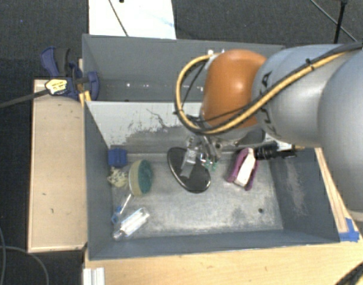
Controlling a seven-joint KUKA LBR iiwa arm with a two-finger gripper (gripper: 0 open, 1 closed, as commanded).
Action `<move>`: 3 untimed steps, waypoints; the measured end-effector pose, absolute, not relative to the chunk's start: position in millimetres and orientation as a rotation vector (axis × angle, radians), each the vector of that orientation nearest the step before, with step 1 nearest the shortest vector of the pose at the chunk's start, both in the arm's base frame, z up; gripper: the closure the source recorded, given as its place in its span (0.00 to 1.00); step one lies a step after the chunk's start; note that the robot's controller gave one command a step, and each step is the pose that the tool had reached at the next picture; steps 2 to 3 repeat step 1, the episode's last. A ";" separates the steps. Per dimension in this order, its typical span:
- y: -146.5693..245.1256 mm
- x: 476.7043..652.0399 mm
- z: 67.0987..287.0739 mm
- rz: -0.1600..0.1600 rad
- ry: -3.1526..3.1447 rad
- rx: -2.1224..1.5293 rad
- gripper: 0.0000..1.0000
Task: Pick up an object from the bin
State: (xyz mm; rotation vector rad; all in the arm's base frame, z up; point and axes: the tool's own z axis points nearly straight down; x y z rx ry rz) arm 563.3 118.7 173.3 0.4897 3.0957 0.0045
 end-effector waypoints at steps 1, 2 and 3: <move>118.5 560.6 242.5 0.005 3.098 0.468 1.00; 118.5 560.6 242.5 0.005 3.098 0.468 1.00; 118.5 560.6 242.5 0.005 3.098 0.468 1.00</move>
Offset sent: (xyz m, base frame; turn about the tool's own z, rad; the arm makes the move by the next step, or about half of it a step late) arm -0.0044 -0.0004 0.0648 -0.0061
